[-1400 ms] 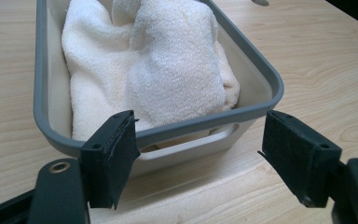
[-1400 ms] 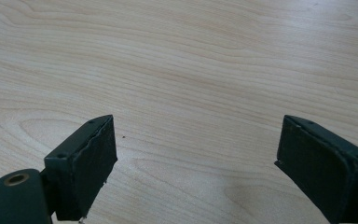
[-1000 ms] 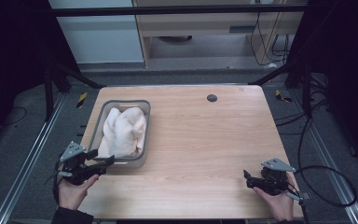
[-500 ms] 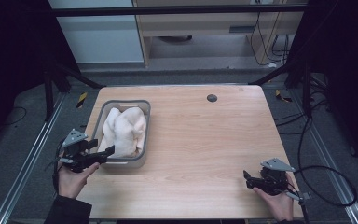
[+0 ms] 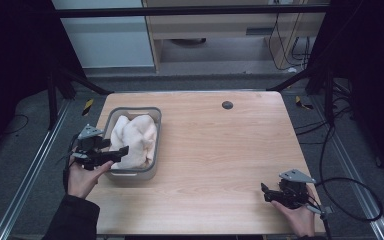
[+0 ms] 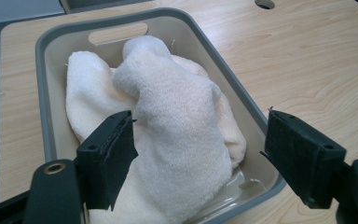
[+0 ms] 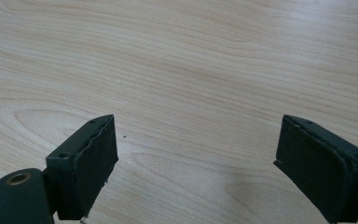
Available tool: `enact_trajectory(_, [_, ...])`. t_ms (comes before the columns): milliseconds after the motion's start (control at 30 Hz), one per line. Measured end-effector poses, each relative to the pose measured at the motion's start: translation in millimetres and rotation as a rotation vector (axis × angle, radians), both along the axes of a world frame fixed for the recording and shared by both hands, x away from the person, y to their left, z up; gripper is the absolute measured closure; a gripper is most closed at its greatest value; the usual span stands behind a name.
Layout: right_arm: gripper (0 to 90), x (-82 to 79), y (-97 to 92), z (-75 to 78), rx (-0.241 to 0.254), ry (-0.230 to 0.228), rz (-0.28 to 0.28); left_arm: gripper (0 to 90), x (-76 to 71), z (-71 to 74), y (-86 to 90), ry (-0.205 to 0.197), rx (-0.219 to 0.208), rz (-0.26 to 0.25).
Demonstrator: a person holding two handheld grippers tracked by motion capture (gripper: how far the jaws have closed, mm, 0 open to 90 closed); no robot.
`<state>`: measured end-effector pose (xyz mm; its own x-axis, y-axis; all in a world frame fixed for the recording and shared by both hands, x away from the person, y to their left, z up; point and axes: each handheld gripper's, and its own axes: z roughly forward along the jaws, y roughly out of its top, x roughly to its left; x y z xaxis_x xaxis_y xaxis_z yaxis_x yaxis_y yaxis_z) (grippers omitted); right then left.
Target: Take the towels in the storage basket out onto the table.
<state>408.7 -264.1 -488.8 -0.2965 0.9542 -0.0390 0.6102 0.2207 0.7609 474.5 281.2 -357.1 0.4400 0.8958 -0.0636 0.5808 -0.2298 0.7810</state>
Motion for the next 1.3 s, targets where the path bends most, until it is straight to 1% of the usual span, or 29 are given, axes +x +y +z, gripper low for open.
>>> enact_trajectory(100, [12.4,0.3,0.0,-0.1,0.003,0.004,0.001,23.7,4.0,2.4,-1.0,0.007,0.006,-0.002])
enact_trajectory(167, [12.3,0.4,0.2,-0.3,0.001,0.008,0.002,23.5,10.2,5.1,-2.2,0.016,0.014,0.002])
enact_trajectory(233, [12.3,0.6,0.4,-0.5,0.002,0.01,0.001,23.4,12.3,5.6,-3.1,0.019,0.011,0.003])
enact_trajectory(267, [12.3,0.7,0.5,-0.5,0.003,0.012,0.001,23.2,14.9,6.1,-3.9,0.023,0.018,0.004])
enact_trajectory(433, [12.3,1.5,-0.1,-1.7,-0.005,0.018,0.01,22.1,25.4,4.8,-8.0,0.044,0.031,0.006])
enact_trajectory(567, [12.1,1.9,-0.6,-2.5,-0.008,0.026,0.015,21.2,34.7,0.5,-11.1,0.07,0.059,0.012])
enact_trajectory(633, [12.1,1.9,-0.6,-2.5,-0.008,0.026,0.015,21.1,36.3,-0.4,-11.1,0.076,0.061,0.013])
enact_trajectory(667, [12.1,2.0,-0.6,-2.7,-0.008,0.025,0.015,21.1,38.2,-1.5,-11.0,0.086,0.065,0.012])
enact_trajectory(833, [11.8,2.4,0.3,-3.3,-0.008,0.039,0.018,20.1,44.8,-5.3,-13.2,0.112,0.071,0.015])
enact_trajectory(933, [11.5,3.1,0.2,-3.8,-0.012,0.041,0.021,19.3,49.8,-7.9,-16.5,0.13,0.08,0.02])
enact_trajectory(1067, [11.4,3.2,0.5,-4.1,-0.013,0.045,0.023,19.2,56.2,-11.7,-22.0,0.153,0.097,0.014])
enact_trajectory(1300, [11.3,3.6,0.5,-4.3,-0.014,0.045,0.018,18.2,65.2,-20.4,-29.9,0.178,0.116,0.015])
